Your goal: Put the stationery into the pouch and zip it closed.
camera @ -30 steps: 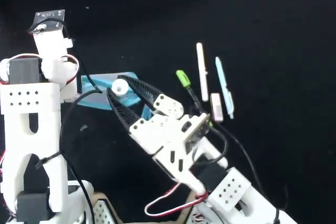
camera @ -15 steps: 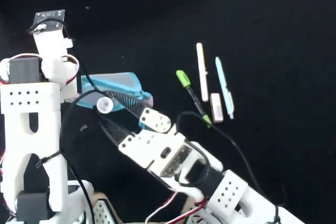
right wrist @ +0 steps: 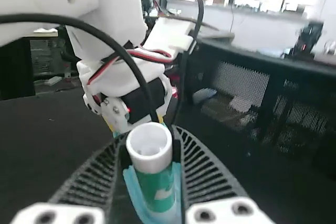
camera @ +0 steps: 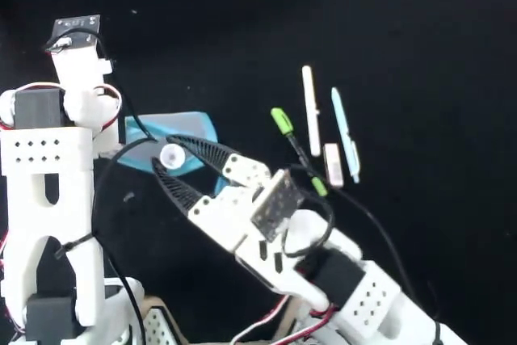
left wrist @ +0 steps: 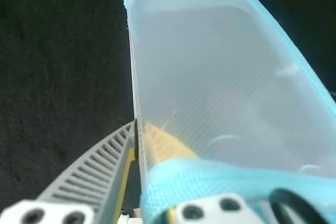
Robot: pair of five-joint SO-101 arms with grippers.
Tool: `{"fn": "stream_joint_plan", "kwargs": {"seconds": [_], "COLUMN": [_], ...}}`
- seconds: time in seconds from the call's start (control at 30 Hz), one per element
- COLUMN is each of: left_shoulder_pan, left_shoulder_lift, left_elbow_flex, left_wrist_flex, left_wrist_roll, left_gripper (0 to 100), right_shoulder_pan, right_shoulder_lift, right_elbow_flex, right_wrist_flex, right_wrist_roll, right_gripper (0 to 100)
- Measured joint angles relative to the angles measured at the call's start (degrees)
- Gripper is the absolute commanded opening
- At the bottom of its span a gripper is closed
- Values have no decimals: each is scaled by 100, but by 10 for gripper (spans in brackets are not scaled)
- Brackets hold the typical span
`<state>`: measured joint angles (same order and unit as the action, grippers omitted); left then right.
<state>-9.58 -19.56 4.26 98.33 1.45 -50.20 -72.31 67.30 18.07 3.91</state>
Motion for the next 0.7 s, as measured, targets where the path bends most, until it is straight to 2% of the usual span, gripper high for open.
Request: {"fn": "stream_joint_plan", "kwargs": {"seconds": [0.23,0.7], "left_shoulder_pan": [0,-9], "left_shoulder_lift": [0,0], "left_elbow_flex": [9,9], "left_wrist_flex": [0,0], "left_wrist_roll": [0,0], "left_gripper": [30,30], "right_shoulder_pan": [0,132], "right_shoulder_lift": [0,167], "right_elbow_flex": [-132,958], "right_wrist_flex": [141,-2303], "right_wrist_roll": [-141,897], "right_gripper": [10,10]}}
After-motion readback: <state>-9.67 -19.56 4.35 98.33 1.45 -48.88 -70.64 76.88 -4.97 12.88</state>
